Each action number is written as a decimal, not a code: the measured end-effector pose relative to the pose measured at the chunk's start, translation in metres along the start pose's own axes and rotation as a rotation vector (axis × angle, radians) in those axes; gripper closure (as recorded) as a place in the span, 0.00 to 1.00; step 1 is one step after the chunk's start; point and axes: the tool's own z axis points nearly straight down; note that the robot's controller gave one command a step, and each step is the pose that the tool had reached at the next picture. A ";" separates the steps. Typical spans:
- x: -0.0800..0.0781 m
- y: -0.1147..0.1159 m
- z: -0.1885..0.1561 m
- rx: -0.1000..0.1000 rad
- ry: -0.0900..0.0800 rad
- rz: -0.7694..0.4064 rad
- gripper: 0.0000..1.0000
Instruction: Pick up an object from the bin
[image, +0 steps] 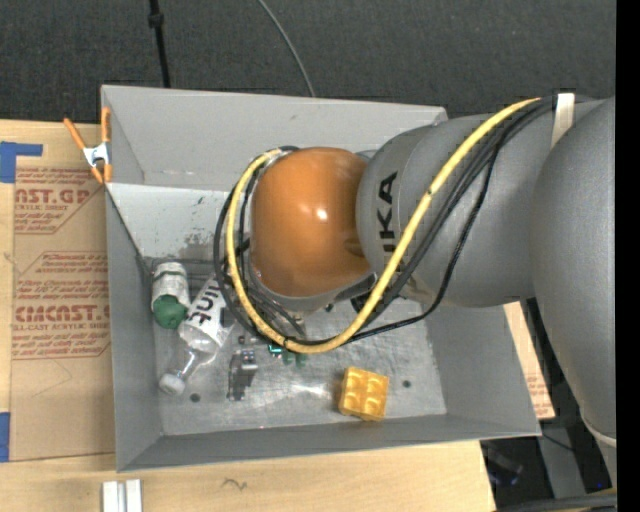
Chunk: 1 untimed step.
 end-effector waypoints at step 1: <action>-0.002 -0.001 -0.004 -0.001 -0.007 0.003 0.00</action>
Offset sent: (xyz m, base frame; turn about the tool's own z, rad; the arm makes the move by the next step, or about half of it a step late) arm 0.0228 0.0280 -0.1284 -0.0586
